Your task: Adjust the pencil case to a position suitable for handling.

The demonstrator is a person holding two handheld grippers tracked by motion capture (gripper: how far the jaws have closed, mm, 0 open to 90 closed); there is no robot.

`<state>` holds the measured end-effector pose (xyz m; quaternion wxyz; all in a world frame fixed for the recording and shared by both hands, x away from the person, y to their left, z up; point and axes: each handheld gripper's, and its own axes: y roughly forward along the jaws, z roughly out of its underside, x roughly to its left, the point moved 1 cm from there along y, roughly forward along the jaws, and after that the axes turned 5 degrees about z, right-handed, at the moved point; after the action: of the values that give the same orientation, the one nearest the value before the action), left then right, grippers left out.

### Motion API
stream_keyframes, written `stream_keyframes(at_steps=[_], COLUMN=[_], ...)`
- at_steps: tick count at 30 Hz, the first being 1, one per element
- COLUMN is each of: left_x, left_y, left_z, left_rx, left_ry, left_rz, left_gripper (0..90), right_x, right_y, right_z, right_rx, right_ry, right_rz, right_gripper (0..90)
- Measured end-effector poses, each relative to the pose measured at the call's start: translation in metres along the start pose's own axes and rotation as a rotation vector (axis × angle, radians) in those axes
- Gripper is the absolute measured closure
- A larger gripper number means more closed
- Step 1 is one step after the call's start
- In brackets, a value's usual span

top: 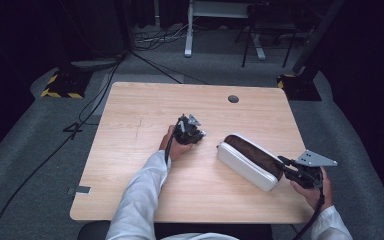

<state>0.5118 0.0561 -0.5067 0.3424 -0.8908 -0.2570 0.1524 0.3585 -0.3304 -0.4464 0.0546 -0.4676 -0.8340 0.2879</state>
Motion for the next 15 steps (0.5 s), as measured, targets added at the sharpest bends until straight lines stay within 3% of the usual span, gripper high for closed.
stream_keyframes(at_steps=[5, 9, 15], left_x=[-0.006, -0.014, -0.027], left_y=[-0.030, -0.050, -0.072], left_z=[0.032, 0.053, 0.076], left_rx=[-0.016, -0.015, -0.014], left_ry=[-0.013, 0.003, 0.003], left_rz=[0.026, 0.029, 0.038], left_gripper=[72.6, 72.6, 72.6], right_x=[0.007, 0.012, 0.020], right_y=[0.011, 0.021, 0.037], right_z=[-0.009, -0.016, -0.028], right_rx=[0.001, -0.005, -0.020], right_ry=[-0.017, -0.026, -0.037], right_rz=[-0.022, -0.037, -0.076], right_gripper=[74.7, 74.7, 74.1])
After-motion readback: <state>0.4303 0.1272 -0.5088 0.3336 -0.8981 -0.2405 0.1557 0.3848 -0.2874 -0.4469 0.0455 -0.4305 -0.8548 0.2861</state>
